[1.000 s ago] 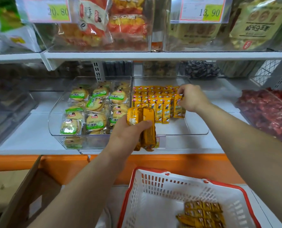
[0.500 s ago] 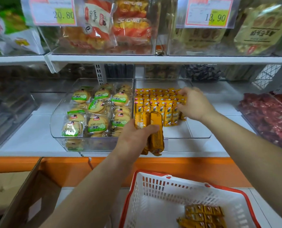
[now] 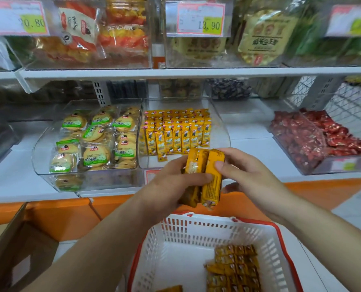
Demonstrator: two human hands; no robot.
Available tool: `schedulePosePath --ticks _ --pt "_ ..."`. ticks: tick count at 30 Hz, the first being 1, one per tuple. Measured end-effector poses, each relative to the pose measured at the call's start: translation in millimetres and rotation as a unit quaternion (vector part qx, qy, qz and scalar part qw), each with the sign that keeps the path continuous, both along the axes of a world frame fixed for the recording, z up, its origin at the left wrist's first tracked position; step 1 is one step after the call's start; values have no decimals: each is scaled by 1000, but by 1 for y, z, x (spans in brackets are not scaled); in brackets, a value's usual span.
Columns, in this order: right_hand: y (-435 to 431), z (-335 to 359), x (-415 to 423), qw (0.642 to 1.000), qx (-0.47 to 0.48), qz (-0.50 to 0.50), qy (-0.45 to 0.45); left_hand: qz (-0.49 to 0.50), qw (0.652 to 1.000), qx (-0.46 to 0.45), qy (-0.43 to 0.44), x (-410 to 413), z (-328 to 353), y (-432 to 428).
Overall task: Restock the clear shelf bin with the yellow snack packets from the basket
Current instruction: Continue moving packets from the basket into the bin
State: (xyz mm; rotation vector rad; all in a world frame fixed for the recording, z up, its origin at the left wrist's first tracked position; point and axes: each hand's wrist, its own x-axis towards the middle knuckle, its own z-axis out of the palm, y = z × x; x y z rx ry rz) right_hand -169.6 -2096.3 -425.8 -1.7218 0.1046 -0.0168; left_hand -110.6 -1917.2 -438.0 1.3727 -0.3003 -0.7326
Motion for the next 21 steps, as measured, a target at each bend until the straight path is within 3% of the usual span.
schedulePosePath --ticks 4,10,14,17,21 --pt "-7 2 -3 999 28 4 -23 -6 1000 -18 18 -7 0 -10" --pt "-24 1 2 995 13 -99 -25 -18 999 -15 27 -10 -2 -21" --pt "-31 -4 7 994 10 -109 -20 -27 999 -13 25 -12 -4 -23" --pt "-35 -5 9 997 9 -79 -22 -8 999 -4 40 -11 -5 -25" --pt "-42 -3 10 992 117 19 -52 15 998 -1 63 -6 -6 -22"
